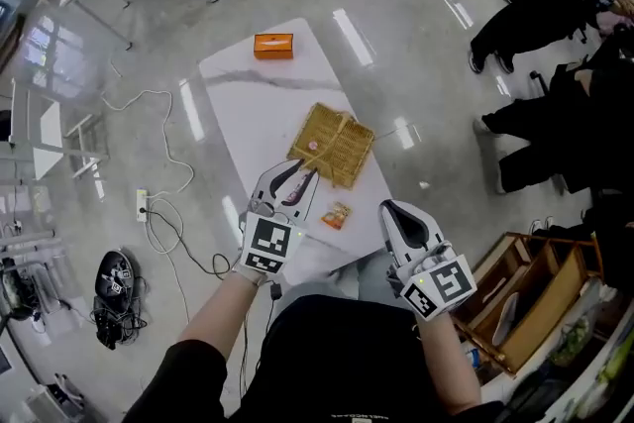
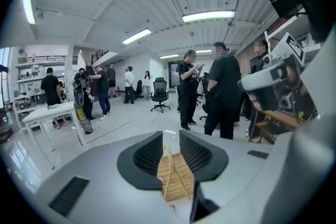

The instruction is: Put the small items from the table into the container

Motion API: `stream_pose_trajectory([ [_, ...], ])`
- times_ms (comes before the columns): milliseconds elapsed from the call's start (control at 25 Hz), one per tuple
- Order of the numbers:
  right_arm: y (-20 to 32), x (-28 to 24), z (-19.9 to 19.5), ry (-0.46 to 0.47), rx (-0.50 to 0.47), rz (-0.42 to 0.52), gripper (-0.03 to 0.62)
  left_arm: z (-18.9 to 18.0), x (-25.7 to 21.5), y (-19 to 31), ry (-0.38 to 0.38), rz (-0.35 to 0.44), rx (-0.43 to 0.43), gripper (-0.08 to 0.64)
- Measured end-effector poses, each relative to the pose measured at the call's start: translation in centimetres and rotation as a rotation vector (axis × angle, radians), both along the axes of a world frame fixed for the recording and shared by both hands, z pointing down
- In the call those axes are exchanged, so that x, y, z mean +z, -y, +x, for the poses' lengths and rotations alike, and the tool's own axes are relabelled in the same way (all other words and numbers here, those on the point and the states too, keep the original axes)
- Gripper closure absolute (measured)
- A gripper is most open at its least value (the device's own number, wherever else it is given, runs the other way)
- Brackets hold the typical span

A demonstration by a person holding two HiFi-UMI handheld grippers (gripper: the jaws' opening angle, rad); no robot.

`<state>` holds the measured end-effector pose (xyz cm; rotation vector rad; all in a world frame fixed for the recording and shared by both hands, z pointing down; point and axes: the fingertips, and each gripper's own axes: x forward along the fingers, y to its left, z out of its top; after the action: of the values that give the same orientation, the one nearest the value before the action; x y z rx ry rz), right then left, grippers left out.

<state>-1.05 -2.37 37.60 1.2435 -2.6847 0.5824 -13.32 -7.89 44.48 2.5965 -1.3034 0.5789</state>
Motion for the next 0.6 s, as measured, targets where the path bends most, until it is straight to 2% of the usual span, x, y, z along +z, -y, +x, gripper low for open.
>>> stream_pose_trajectory([
  [200,-0.6,-3.9,-2.9,0.036,-0.118,0.075,0.581,-1.2,-6.9,-3.6,-0.048,0.075,-0.054,0.457],
  [360,-1.5,-6.3,-5.6,0.063,-0.22,0.106,0.581,-2.5,-10.7,-6.5,-0.075,0.105,-0.111,0.457],
  [600,-3.0,-7.7,-10.3,0.111,-0.389,0.129,0.581,-5.9,-13.8,-10.3,-0.1,0.141,-0.268,0.457],
])
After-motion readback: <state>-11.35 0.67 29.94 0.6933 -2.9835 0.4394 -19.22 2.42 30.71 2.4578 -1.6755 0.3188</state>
